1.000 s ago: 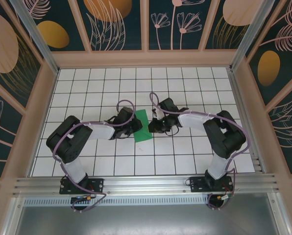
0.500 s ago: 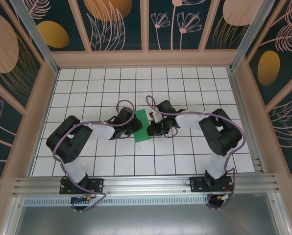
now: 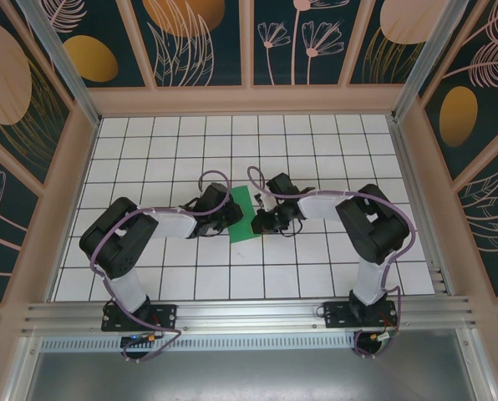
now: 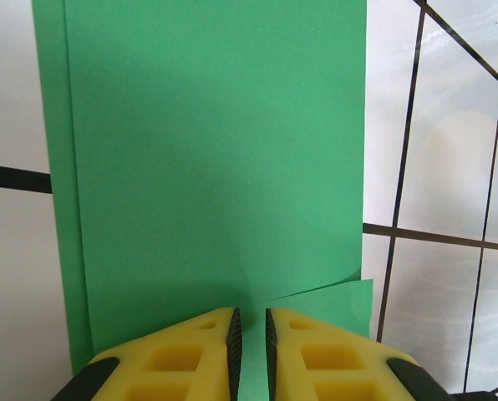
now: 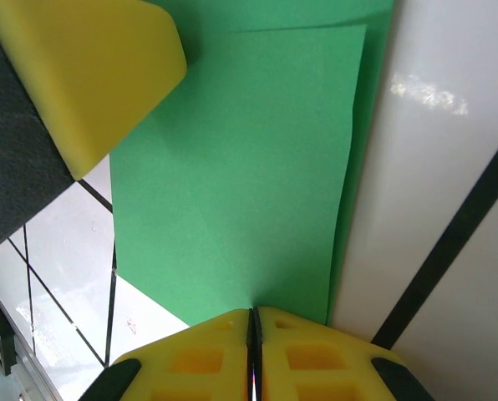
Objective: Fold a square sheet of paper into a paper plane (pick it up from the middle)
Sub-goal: Fold the triangle a second time at the center of the table.
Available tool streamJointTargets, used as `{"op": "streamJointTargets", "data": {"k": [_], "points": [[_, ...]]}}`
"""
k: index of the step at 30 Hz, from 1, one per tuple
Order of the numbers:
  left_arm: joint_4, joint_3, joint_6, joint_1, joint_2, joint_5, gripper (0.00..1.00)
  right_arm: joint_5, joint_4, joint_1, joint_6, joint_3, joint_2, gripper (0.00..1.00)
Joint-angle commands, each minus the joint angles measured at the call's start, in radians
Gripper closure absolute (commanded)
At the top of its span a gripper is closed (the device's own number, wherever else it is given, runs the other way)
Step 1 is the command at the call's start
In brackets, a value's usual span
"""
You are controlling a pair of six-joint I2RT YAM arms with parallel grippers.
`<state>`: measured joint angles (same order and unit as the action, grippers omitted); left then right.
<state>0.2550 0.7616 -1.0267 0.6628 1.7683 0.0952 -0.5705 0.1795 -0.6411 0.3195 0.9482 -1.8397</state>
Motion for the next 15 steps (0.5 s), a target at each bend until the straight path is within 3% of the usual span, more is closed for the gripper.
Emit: {"op": "streamJointTargets", "data": {"k": [1, 15], "points": [[-0.106, -0.008, -0.001, -0.005, 0.018, -0.074, 0.81, 0.035, 0.049, 0.012, -0.013, -0.051, -0.01, 0.87], [-0.104, -0.001, 0.009, -0.005, 0.023, -0.067, 0.81, 0.038, 0.082, 0.035, 0.025, -0.118, 0.085, 0.88]]}}
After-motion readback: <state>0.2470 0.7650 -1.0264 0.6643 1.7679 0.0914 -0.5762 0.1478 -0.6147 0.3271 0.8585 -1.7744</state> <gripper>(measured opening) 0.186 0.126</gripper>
